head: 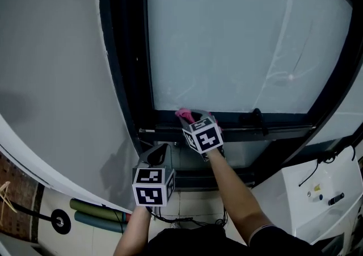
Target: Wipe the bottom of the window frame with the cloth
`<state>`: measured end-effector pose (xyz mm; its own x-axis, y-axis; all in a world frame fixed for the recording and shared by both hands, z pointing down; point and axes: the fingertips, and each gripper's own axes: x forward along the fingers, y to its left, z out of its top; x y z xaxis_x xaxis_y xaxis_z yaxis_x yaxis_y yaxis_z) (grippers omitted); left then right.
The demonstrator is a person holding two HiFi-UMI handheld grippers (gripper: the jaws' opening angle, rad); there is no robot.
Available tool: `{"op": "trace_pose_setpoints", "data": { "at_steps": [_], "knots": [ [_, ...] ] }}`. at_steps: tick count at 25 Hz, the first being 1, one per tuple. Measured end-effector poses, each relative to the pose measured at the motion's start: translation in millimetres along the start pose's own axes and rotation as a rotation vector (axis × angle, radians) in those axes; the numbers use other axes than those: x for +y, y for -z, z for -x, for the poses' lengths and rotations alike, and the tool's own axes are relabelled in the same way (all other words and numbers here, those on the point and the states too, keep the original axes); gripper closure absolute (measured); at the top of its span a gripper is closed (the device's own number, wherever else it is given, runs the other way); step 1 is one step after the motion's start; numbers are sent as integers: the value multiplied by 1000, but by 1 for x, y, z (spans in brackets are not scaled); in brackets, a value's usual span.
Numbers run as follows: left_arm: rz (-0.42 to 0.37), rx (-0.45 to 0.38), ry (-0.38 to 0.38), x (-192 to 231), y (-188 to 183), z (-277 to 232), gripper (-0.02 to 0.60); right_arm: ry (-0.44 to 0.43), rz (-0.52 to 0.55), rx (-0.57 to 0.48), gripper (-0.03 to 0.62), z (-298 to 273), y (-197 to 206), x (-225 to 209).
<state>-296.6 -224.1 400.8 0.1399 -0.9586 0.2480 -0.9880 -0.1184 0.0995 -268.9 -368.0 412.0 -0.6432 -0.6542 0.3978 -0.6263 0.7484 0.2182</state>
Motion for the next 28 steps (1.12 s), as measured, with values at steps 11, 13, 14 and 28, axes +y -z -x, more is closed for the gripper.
{"op": "trace_pose_setpoints", "data": {
  "at_steps": [11,13,14,28],
  "knots": [
    [-26,10,94,-44,1,-17,574,305,-202,-3,490,70,58,-145],
    [-28,10,107,-51,0,-19,574,302,-216,-12,488,73,60,-149],
    [-29,5,114,-54,-2,-20,574,298,-207,-15,488,73,59,-148],
    [-16,-112,181,-89,-57,-30,574,63,-298,-485,488,201,-26,-110]
  ]
}}
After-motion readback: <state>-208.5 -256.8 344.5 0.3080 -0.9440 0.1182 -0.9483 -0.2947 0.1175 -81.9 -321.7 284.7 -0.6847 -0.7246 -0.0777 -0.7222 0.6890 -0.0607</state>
